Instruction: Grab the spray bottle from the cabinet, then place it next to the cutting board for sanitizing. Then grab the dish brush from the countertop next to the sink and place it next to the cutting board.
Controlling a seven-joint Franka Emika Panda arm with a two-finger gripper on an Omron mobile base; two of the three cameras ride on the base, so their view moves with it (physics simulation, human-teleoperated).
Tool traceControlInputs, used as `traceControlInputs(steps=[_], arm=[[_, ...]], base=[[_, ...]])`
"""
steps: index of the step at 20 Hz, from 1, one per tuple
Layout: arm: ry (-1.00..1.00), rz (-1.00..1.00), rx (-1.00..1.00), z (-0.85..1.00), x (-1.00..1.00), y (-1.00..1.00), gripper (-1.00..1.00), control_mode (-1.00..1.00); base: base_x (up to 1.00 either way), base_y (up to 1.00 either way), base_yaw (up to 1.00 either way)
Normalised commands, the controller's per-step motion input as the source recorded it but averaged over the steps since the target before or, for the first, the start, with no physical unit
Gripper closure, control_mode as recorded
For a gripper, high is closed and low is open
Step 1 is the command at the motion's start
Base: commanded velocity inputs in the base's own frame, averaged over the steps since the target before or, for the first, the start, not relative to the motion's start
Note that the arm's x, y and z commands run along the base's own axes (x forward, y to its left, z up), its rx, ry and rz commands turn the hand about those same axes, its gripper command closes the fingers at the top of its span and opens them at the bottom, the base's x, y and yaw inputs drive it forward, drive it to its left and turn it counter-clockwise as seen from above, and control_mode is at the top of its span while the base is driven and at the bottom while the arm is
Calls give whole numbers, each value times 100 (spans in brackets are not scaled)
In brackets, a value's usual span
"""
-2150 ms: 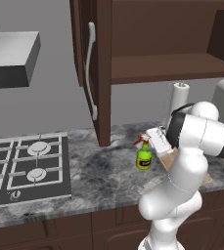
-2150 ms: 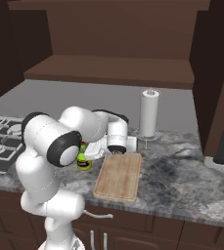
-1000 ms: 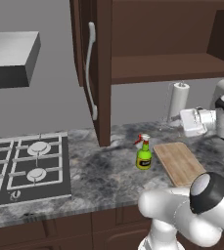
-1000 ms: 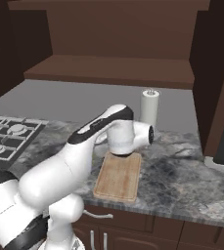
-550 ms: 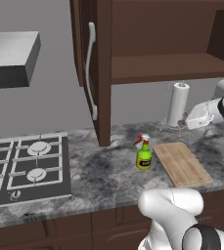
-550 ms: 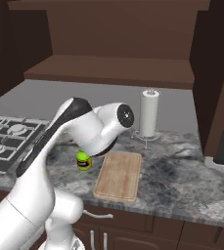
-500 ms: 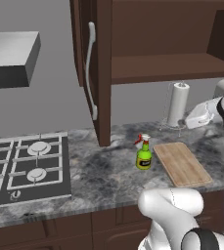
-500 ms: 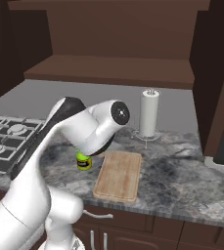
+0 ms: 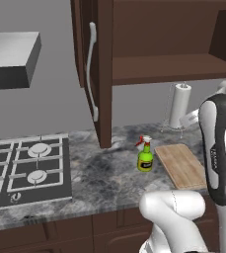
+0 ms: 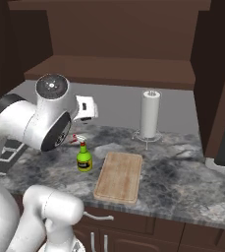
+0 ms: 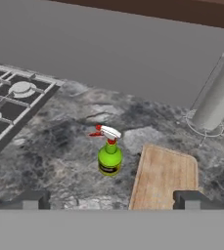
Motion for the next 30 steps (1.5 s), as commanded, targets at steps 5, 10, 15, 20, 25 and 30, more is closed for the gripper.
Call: traceControlInputs(steps=[5, 10, 15, 20, 25, 30], arm=[[7, -38, -20, 0, -9, 2, -100, -100], [0, -26, 20, 0, -29, -4, -100, -100], [-1, -8, 12, -11, -7, -2, -100, -100], [-18, -1, -4, 0, -18, 0, -100, -100], [-18, 0, 0, 2, -25, 0, -100, 100], [0, 0, 0, 0, 0, 0, -100, 100]], base=[[0, 0, 0], [0, 0, 0], [0, 0, 0], [0, 0, 0], [-38, 0, 0], [-100, 0, 0]])
